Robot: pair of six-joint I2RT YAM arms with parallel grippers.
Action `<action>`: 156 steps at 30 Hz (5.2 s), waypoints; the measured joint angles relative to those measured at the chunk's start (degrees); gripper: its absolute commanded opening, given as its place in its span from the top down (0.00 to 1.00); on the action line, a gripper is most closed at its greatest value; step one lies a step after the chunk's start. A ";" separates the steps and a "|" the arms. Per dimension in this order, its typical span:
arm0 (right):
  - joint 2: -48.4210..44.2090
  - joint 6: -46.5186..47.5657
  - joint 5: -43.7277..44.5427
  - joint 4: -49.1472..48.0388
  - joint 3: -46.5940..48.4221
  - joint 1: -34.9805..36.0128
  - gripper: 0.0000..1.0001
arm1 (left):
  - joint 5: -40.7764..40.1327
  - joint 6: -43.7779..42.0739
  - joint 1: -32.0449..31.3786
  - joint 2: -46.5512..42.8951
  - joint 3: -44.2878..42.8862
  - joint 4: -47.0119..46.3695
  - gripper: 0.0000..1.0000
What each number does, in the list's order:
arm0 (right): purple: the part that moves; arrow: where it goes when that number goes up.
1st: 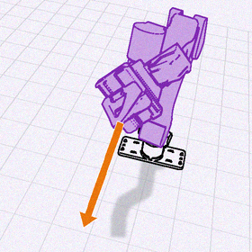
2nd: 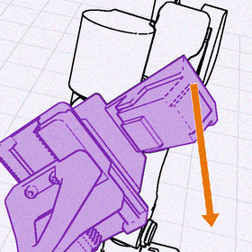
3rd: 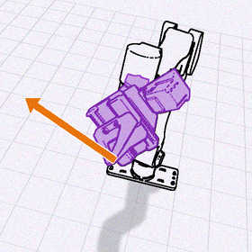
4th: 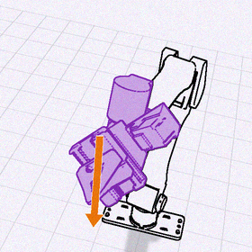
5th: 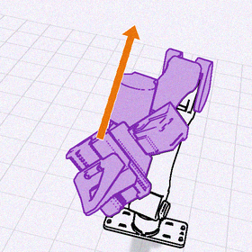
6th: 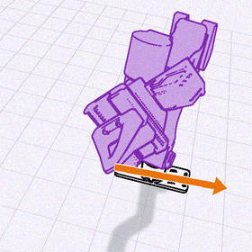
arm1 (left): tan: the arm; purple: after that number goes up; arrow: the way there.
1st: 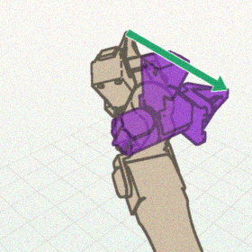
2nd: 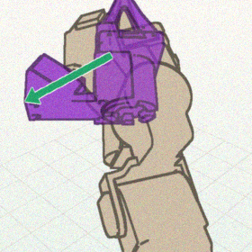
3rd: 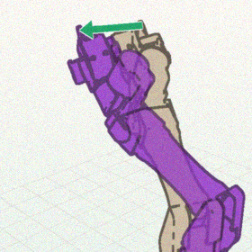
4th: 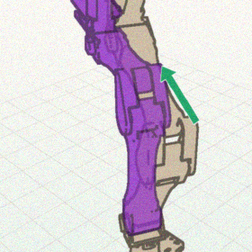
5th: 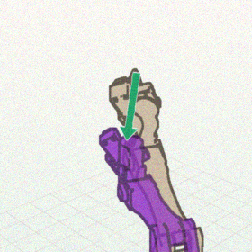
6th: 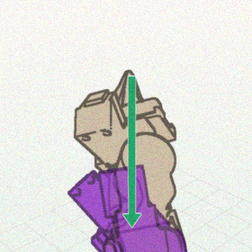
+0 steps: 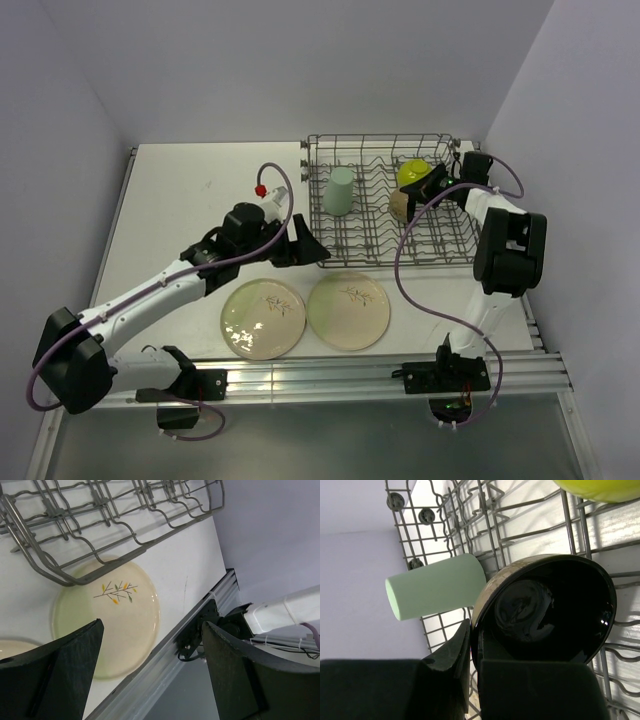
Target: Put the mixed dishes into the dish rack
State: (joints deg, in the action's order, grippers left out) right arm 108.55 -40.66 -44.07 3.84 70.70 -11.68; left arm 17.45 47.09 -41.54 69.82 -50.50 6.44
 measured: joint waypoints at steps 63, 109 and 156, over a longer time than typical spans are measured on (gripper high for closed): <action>-5.20 -37.09 15.06 -58.60 -32.61 0.24 1.00 | -8.17 -3.21 7.63 24.70 -9.68 -2.47 0.77; -10.21 -42.64 19.39 -61.94 -38.40 0.07 1.00 | -6.29 -4.17 8.98 36.61 -20.63 -0.61 1.00; -20.57 -34.91 28.20 -43.63 -39.23 0.26 1.00 | -5.25 -2.19 9.31 36.52 -20.55 -2.21 1.00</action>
State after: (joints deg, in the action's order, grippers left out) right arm 87.99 -75.57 -15.88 -39.79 31.46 -11.42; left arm 12.21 44.91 -32.23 106.34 -71.05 4.23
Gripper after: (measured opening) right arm 0.065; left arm 0.190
